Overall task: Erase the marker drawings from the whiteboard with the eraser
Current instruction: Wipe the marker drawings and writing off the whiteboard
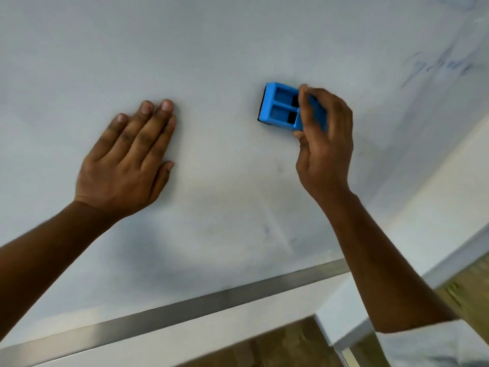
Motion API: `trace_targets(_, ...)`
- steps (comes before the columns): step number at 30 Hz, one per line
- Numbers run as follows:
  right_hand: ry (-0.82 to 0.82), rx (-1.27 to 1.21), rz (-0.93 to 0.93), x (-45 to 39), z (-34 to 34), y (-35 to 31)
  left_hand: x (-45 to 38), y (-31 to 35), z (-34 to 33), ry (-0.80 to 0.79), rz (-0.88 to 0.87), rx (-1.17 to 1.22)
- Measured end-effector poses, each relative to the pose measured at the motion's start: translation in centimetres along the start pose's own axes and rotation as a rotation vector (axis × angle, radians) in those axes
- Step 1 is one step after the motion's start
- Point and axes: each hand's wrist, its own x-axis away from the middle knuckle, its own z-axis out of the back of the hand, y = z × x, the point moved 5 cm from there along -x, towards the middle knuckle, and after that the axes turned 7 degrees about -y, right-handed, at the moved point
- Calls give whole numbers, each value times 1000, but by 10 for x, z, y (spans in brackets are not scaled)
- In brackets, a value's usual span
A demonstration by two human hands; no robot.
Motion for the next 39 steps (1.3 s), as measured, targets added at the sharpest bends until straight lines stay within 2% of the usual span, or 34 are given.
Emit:
trace_targets(3,3,-36,-3,42,-17,-1,-1,1,0,15,23,5)
trace_targets(10,-116,-73,-136,181,-73,-8,10,24,-10,19,141,-25)
trace_targets(13,-168,-99,-155,228,-91,-21,14,28,-13,18,132,-35)
trace_targets(19,-417,-117,-243,328,-124,-67,14,25,-13,24,152,-22)
trace_targets(21,-523,-119,-216,358,-135,-96,14,25,-13,27,139,-22)
trace_targets(23,-625,-181,-243,369,-145,-121,14,23,-14,26,128,-15)
trace_targets(24,-621,-217,-267,366,-147,-129,15,23,-14,24,124,-13)
trace_targets(27,-468,-316,-321,329,-137,-137,15,22,-13,11,96,8)
trace_targets(32,-51,-420,-389,197,-81,-94,10,21,-8,-46,67,161)
trace_targets(35,96,-368,-363,110,-44,-66,17,4,4,-73,129,239)
trace_targets(39,211,-252,-323,26,-21,-38,38,-26,12,-77,167,185)
